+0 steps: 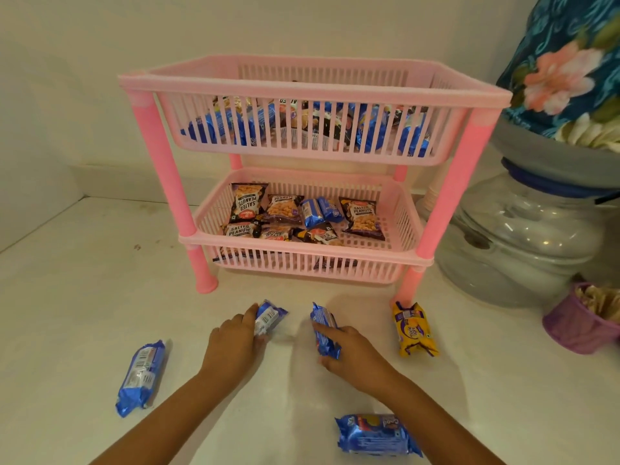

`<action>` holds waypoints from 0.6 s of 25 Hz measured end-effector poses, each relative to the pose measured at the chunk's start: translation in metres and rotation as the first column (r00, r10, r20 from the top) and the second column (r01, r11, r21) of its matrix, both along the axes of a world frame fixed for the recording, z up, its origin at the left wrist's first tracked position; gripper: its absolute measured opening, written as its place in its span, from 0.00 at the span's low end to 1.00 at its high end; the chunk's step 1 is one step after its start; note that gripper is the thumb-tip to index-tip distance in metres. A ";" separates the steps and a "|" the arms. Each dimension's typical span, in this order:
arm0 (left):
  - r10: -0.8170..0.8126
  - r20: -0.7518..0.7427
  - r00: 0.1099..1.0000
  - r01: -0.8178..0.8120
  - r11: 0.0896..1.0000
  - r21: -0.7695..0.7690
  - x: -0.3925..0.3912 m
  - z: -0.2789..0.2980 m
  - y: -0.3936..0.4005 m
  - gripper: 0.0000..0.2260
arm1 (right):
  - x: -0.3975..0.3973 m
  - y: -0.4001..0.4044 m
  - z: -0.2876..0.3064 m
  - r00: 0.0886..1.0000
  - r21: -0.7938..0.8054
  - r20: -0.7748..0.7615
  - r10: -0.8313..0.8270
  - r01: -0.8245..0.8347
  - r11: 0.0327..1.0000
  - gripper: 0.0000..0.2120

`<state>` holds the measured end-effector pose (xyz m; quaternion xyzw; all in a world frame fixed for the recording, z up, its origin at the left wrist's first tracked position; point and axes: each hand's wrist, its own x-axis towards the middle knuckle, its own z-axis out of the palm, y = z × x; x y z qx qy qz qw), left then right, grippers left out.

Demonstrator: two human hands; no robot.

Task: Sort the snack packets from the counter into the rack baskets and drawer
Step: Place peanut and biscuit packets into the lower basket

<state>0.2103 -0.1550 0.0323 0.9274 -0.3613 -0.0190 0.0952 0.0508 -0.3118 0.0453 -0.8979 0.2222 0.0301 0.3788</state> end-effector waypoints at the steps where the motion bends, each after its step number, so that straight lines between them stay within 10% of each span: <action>1: -0.016 -0.071 0.997 0.007 0.993 -0.121 -0.007 0.004 -0.002 0.25 | -0.004 -0.001 0.007 0.999 0.010 0.041 -0.016 0.016 1.000 0.28; 8: -0.204 -0.196 0.959 -0.002 0.689 -0.725 -0.036 0.084 -0.065 0.19 | 0.021 -0.042 0.096 0.839 -0.065 0.529 -0.129 0.191 0.979 0.22; 15: -0.080 -0.278 0.957 -0.058 0.888 -0.456 -0.013 0.128 -0.206 0.27 | 0.075 -0.132 0.094 0.884 -0.306 0.261 -0.388 0.457 0.835 0.12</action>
